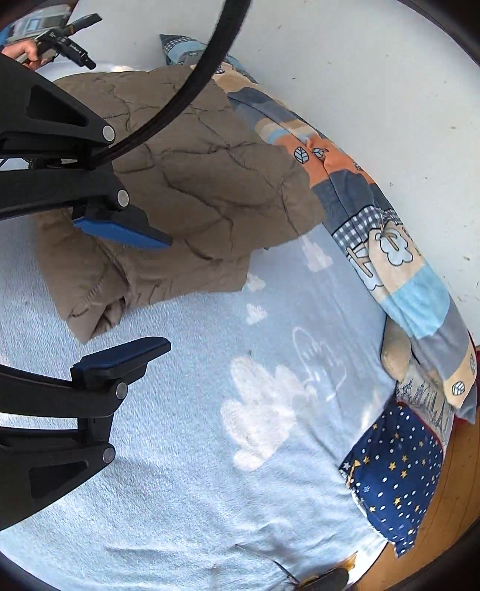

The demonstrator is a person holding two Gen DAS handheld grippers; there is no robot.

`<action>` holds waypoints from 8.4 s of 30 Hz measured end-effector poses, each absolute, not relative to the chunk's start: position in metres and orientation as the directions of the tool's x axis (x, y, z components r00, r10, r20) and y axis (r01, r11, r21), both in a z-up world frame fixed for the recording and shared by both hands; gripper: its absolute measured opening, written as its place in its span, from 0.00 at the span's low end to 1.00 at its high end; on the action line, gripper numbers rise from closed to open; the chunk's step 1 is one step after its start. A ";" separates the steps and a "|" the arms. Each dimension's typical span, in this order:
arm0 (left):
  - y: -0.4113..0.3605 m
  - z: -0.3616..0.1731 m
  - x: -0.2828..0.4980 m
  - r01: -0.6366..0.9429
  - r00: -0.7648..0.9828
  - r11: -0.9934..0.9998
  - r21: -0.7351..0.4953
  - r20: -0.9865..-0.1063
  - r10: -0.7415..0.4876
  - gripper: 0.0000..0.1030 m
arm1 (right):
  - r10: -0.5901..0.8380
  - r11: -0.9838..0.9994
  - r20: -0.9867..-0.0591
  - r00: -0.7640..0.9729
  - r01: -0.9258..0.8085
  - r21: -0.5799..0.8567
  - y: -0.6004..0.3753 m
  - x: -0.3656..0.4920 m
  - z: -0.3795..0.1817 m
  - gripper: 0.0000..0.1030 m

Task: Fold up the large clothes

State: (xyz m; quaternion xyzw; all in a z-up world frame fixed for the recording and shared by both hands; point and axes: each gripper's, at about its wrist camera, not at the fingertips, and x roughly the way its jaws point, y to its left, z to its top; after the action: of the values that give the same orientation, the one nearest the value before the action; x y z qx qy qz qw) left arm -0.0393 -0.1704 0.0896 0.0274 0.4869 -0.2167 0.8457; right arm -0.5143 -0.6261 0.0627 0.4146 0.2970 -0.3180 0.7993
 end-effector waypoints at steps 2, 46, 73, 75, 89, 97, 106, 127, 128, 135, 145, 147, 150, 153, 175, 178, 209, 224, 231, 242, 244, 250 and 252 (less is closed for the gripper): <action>-0.164 0.079 -0.030 0.379 0.366 0.893 -0.244 -0.847 -0.387 0.63 | -0.226 0.435 -0.721 0.655 0.730 0.527 -0.634 -0.520 0.054 0.53; -0.188 0.053 0.004 0.444 0.077 0.693 -0.568 -0.746 -0.662 0.46 | -0.036 0.428 -0.534 0.845 0.496 0.755 -0.668 -0.506 0.023 0.74; -0.208 0.012 0.021 0.468 -0.051 0.636 -0.613 -0.738 -0.673 0.58 | 0.137 0.495 -0.622 0.771 0.491 0.717 -0.663 -0.414 -0.031 0.84; -0.216 0.009 0.020 0.493 -0.062 0.622 -0.608 -0.738 -0.672 0.58 | 0.144 0.525 -0.640 0.755 0.490 0.696 -0.656 -0.405 -0.029 0.84; -0.276 0.035 -0.012 0.678 0.004 0.629 -0.380 -0.854 -0.520 0.35 | 0.040 0.685 -0.724 0.689 0.509 0.522 -0.624 -0.374 -0.013 0.68; -0.292 0.063 -0.047 0.735 0.158 0.644 -0.212 -0.870 -0.467 0.21 | -0.153 0.819 -0.770 0.620 0.515 0.252 -0.581 -0.356 0.035 0.32; -0.274 0.116 -0.080 0.770 0.190 0.597 -0.223 -0.814 -0.549 0.20 | -0.230 0.859 -0.711 0.664 0.482 0.172 -0.556 -0.389 0.090 0.30; -0.186 0.202 -0.144 0.766 0.201 0.574 -0.290 -0.739 -0.642 0.00 | -0.285 0.889 -0.638 0.715 0.447 0.103 -0.489 -0.457 0.171 0.28; -0.185 0.190 -0.140 0.756 0.190 0.587 -0.288 -0.762 -0.619 0.00 | -0.285 0.879 -0.653 0.702 0.463 0.113 -0.492 -0.460 0.164 0.28; -0.161 0.069 -0.085 0.540 -0.135 0.629 -0.559 -0.795 -0.591 0.61 | -0.252 0.826 -0.725 0.641 0.533 0.184 -0.519 -0.479 0.128 0.28; -0.193 0.008 -0.068 0.447 -0.313 0.516 -0.731 -0.668 -0.675 0.67 | -0.221 0.807 -0.794 0.567 0.563 0.177 -0.547 -0.467 0.086 0.28; -0.205 0.008 -0.065 0.455 -0.328 0.506 -0.733 -0.667 -0.669 0.65 | -0.209 0.806 -0.805 0.555 0.564 0.180 -0.552 -0.466 0.077 0.28; -0.221 0.018 -0.069 0.484 -0.344 0.506 -0.714 -0.687 -0.640 0.46 | -0.185 0.805 -0.820 0.541 0.562 0.189 -0.560 -0.465 0.065 0.28; -0.238 0.039 -0.083 0.583 -0.289 0.526 -0.620 -0.763 -0.579 0.33 | -0.185 0.816 -0.829 0.529 0.553 0.171 -0.562 -0.463 0.060 0.28; -0.165 0.119 -0.160 0.697 -0.085 0.550 -0.460 -0.815 -0.574 0.24 | -0.139 0.877 -0.774 0.618 0.440 0.194 -0.493 -0.515 0.100 0.29; -0.157 0.084 -0.149 0.634 -0.050 0.687 -0.354 -0.906 -0.420 0.36 | -0.162 0.839 -0.831 0.533 0.517 0.168 -0.503 -0.509 0.073 0.39; -0.259 0.048 -0.296 0.818 0.399 0.550 0.170 -0.856 -0.329 0.59 | -0.266 0.902 -0.872 0.411 0.425 -0.075 -0.411 -0.409 0.018 0.51; -0.155 0.103 -0.378 0.697 0.517 0.717 0.005 -0.696 -0.497 0.80 | -0.349 0.819 -0.740 0.575 0.571 0.057 -0.368 -0.494 0.076 0.80; -0.112 0.107 -0.429 0.661 0.544 0.750 0.017 -0.700 -0.463 0.81 | -0.393 0.823 -0.714 0.580 0.568 0.008 -0.296 -0.533 0.064 0.83; -0.094 0.091 -0.472 0.731 0.522 0.676 0.093 -0.713 -0.467 0.87 | -0.395 0.831 -0.677 0.621 0.555 0.024 -0.238 -0.575 0.056 0.94; -0.100 0.089 -0.472 0.736 0.529 0.667 0.115 -0.712 -0.461 0.87 | -0.384 0.811 -0.707 0.594 0.582 0.049 -0.252 -0.570 0.048 0.94; -0.102 0.089 -0.462 0.737 0.521 0.669 0.097 -0.712 -0.471 0.88 | -0.352 0.767 -0.740 0.573 0.630 0.123 -0.270 -0.566 0.037 0.94; -0.102 0.088 -0.461 0.734 0.521 0.673 0.093 -0.713 -0.470 0.88 | -0.353 0.769 -0.747 0.564 0.630 0.112 -0.269 -0.564 0.035 0.94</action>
State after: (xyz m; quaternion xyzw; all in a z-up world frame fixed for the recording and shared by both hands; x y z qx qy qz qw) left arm -0.4609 -0.1023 0.0883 0.1953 0.3378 -0.3542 0.8499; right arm -0.5636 -0.2691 0.0351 0.1865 0.3706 -0.2844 0.8643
